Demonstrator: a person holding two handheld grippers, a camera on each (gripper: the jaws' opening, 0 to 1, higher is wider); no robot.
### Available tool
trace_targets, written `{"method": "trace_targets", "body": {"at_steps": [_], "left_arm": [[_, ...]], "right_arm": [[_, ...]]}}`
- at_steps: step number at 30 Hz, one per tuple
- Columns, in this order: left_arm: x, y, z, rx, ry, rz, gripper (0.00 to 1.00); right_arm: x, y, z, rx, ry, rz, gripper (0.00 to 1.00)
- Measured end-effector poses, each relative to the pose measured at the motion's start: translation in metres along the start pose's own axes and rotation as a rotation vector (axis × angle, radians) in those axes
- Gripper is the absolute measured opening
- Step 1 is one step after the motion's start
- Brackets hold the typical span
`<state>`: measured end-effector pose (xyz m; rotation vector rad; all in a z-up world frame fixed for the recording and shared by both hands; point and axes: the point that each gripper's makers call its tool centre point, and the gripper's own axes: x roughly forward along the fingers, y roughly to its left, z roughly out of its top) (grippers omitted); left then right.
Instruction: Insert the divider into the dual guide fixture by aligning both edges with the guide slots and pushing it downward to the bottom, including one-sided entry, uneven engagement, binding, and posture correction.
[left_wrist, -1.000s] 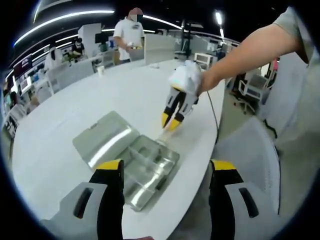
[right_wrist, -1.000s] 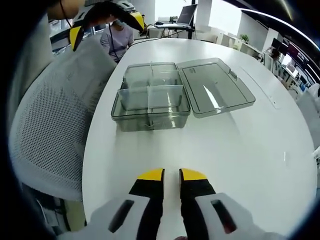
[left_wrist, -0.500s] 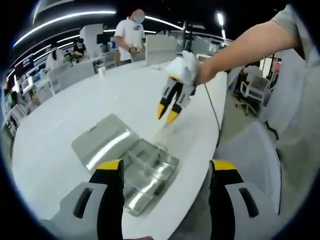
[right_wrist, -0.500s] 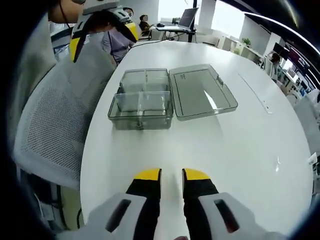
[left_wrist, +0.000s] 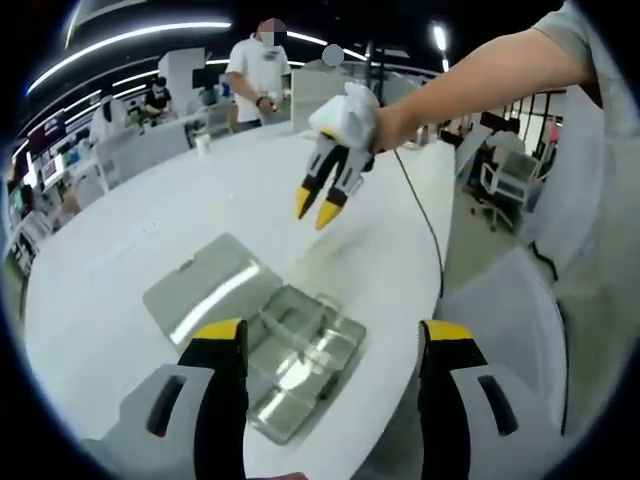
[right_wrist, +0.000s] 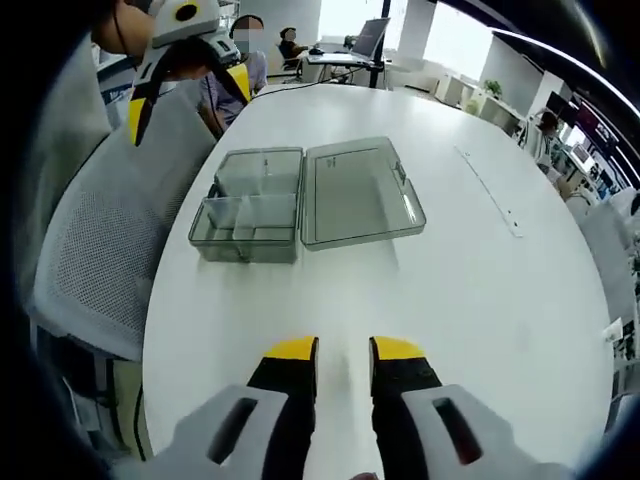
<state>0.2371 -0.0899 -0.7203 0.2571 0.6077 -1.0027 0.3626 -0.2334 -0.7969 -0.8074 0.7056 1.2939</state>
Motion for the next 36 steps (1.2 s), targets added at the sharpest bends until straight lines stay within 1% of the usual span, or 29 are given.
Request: {"method": "trace_targets", "body": {"at_steps": [8, 14, 17, 22, 23, 24, 25, 27, 29, 31, 36], "left_arm": [[0.003, 0.006, 0.006, 0.014, 0.0, -0.008, 0.69], [0.005, 0.01, 0.008, 0.019, 0.001, -0.011, 0.7], [0.006, 0.012, 0.007, 0.017, 0.002, -0.012, 0.7], [0.006, 0.017, 0.006, 0.009, 0.003, -0.009, 0.7], [0.006, 0.019, 0.005, 0.006, 0.003, -0.009, 0.7], [0.006, 0.02, 0.005, 0.005, 0.004, -0.009, 0.7], [0.006, 0.021, 0.004, 0.001, 0.005, -0.008, 0.7], [0.006, 0.023, 0.003, -0.005, 0.006, -0.006, 0.7], [0.006, 0.024, 0.003, -0.007, 0.005, -0.006, 0.7], [0.005, 0.026, 0.002, -0.012, 0.005, -0.004, 0.7], [0.005, 0.031, -0.001, -0.019, 0.009, 0.001, 0.7]], "right_arm": [[-0.004, -0.025, 0.001, -0.001, 0.009, -0.014, 0.2], [-0.006, -0.043, 0.0, 0.004, 0.006, -0.027, 0.23], [-0.004, -0.056, -0.001, 0.016, 0.001, -0.037, 0.25], [0.003, -0.072, -0.002, 0.033, -0.005, -0.054, 0.3], [0.005, -0.076, -0.003, 0.035, 0.0, -0.053, 0.3], [0.004, -0.08, -0.01, 0.002, 0.047, -0.056, 0.3], [0.005, -0.085, -0.007, 0.02, 0.033, -0.059, 0.3], [0.0, -0.096, -0.005, 0.022, 0.028, -0.061, 0.31], [-0.004, -0.103, -0.005, -0.004, 0.049, -0.067, 0.31], [-0.008, -0.114, -0.002, 0.004, 0.041, -0.072, 0.32], [-0.011, -0.136, -0.004, 0.0, 0.059, -0.081, 0.34]]}}
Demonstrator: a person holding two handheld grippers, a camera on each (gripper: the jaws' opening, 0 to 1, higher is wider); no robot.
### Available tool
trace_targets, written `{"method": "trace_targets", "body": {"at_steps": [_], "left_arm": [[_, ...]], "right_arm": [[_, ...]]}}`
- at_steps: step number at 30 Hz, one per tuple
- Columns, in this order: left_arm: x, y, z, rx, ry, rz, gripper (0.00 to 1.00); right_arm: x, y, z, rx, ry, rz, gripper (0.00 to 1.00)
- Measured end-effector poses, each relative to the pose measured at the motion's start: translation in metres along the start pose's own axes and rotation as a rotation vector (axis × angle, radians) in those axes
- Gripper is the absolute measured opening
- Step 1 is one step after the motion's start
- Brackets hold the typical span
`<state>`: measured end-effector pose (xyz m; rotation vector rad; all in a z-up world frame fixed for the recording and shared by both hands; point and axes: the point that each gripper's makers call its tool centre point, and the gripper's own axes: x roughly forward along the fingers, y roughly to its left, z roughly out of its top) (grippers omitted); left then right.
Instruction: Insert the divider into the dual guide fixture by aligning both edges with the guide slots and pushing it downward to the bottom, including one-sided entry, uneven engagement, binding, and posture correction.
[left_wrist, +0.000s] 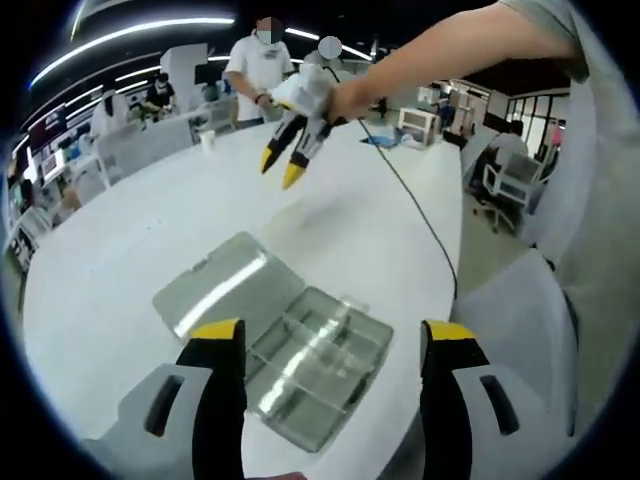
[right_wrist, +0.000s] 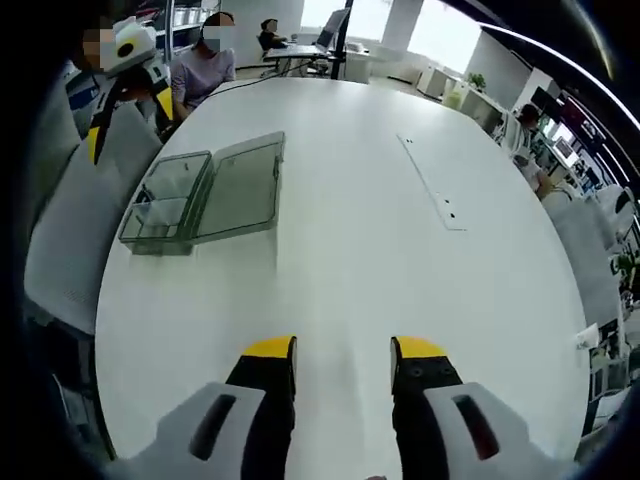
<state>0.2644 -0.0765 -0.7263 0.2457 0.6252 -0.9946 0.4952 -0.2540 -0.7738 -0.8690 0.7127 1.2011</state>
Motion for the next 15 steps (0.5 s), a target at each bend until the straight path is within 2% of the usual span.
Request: {"method": "trace_targets", "body": {"at_steps": [8, 15], "left_arm": [[-0.002, 0.005, 0.001, -0.005, -0.001, 0.008, 0.7], [-0.002, 0.011, -0.001, -0.015, 0.001, 0.014, 0.7]], "right_arm": [[0.006, -0.029, -0.007, 0.015, 0.006, -0.013, 0.35], [0.02, -0.043, -0.011, 0.005, 0.027, -0.002, 0.39]]}}
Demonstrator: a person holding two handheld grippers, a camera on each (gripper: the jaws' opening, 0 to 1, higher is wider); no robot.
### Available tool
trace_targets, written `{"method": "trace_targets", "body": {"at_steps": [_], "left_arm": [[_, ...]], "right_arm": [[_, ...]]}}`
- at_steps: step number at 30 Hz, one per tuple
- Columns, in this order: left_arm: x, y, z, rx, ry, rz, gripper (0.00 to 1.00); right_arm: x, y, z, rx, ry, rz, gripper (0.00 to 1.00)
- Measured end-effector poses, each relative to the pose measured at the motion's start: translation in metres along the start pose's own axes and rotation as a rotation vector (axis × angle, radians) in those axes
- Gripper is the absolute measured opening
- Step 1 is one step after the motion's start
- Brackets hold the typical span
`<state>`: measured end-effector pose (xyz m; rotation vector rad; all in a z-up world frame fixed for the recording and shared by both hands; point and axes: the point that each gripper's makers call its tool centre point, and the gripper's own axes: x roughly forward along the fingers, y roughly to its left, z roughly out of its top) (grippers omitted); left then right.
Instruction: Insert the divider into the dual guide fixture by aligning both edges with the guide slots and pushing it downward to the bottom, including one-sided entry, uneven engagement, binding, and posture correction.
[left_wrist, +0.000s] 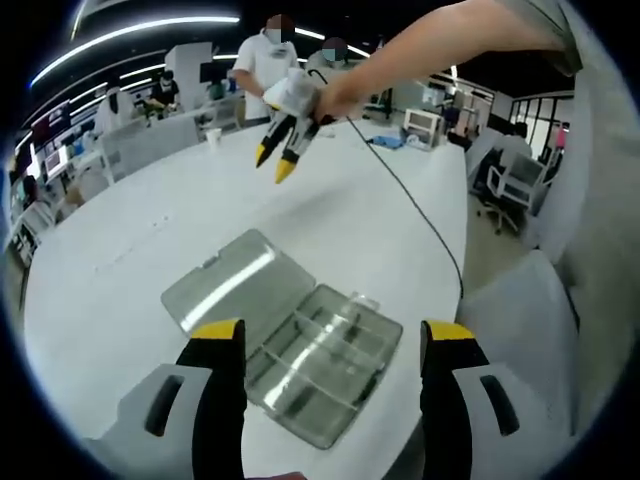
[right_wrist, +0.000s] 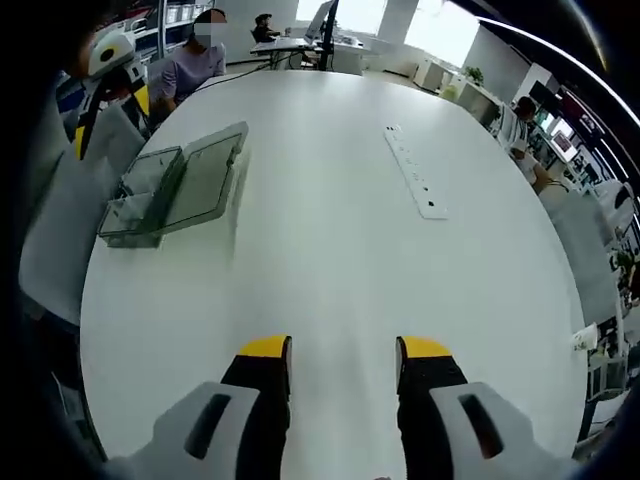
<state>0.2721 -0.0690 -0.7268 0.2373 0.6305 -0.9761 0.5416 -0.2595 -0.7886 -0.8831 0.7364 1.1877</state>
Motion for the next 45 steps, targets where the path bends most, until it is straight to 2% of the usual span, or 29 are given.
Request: {"method": "trace_targets", "body": {"at_steps": [11, 22, 34, 45], "left_arm": [[0.001, 0.003, -0.003, -0.015, -0.001, 0.005, 0.7], [0.001, 0.01, -0.008, -0.029, 0.007, 0.012, 0.7], [0.004, 0.01, -0.01, -0.042, 0.01, 0.011, 0.7], [0.005, 0.014, -0.012, -0.048, 0.018, 0.016, 0.7]], "right_arm": [[0.033, -0.019, -0.013, -0.006, 0.054, 0.034, 0.46], [0.057, -0.03, -0.025, 0.044, 0.075, 0.057, 0.48], [0.071, -0.038, -0.04, 0.062, 0.1, 0.069, 0.51], [0.078, -0.048, -0.044, 0.062, 0.109, 0.079, 0.51]]}}
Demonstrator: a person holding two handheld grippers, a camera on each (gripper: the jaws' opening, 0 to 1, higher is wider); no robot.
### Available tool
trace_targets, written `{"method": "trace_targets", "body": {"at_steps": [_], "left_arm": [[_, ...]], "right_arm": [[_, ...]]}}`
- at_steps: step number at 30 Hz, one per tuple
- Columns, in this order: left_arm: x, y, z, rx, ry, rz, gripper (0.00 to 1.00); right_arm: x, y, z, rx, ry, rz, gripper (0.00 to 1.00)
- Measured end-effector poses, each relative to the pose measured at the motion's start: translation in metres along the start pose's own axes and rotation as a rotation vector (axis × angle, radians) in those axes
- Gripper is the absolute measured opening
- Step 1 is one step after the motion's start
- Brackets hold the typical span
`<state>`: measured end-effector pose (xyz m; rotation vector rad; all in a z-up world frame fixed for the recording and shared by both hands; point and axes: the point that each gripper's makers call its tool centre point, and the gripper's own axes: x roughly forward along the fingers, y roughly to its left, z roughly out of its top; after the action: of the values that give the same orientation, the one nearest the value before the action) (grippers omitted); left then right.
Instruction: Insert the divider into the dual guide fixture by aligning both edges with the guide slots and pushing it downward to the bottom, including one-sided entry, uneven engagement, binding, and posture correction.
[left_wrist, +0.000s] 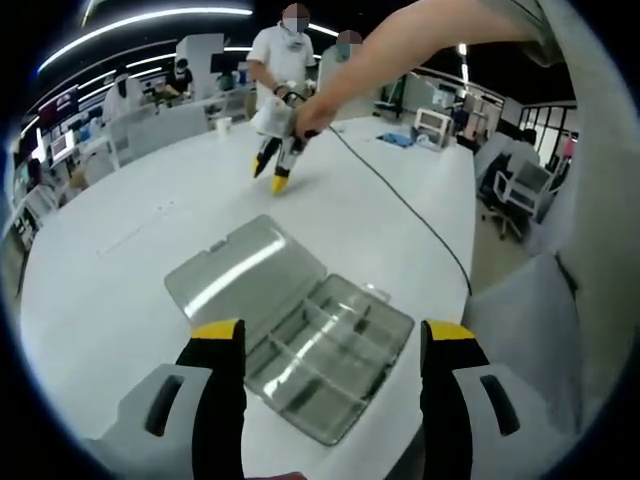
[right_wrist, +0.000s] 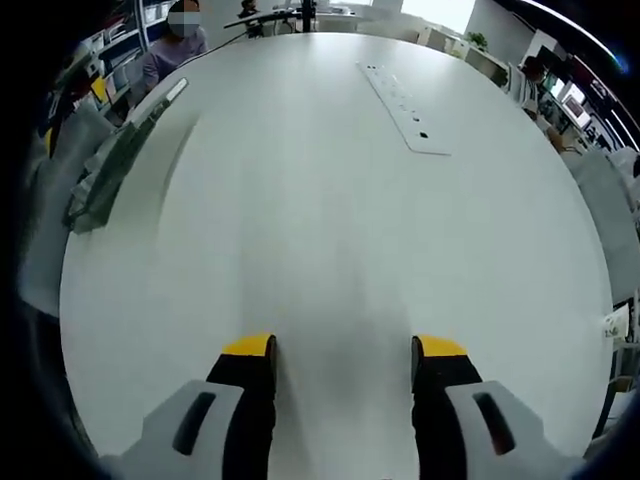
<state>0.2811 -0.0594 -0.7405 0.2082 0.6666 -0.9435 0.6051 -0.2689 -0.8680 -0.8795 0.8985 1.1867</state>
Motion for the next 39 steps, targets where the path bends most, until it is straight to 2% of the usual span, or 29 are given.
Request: {"method": "trace_targets", "body": {"at_steps": [6, 10, 17, 18, 22, 24, 32, 39], "left_arm": [[-0.001, 0.002, -0.002, -0.004, 0.005, 0.004, 0.7], [-0.001, 0.002, -0.003, -0.009, 0.006, 0.004, 0.7], [-0.002, 0.004, -0.003, -0.011, 0.005, 0.012, 0.7], [-0.002, 0.003, -0.003, -0.013, 0.003, 0.013, 0.7], [-0.003, 0.003, -0.005, -0.017, 0.007, 0.016, 0.7], [-0.003, 0.003, -0.006, -0.021, 0.01, 0.018, 0.7], [-0.003, 0.004, -0.007, -0.024, 0.016, 0.023, 0.7], [-0.001, 0.005, -0.006, -0.025, 0.014, 0.018, 0.7]], "right_arm": [[0.001, -0.001, 0.001, 0.004, 0.004, 0.008, 0.52], [0.001, 0.007, 0.0, 0.025, -0.006, 0.046, 0.44], [0.0, 0.007, -0.001, 0.015, -0.004, 0.045, 0.43], [0.001, 0.007, 0.001, -0.011, -0.006, 0.043, 0.43], [0.003, -0.003, -0.003, 0.032, 0.004, 0.047, 0.49], [0.005, 0.003, -0.002, 0.035, 0.009, 0.084, 0.48], [0.002, 0.002, -0.003, 0.01, 0.026, 0.087, 0.44], [0.002, -0.001, -0.005, 0.043, 0.001, 0.076, 0.43]]}}
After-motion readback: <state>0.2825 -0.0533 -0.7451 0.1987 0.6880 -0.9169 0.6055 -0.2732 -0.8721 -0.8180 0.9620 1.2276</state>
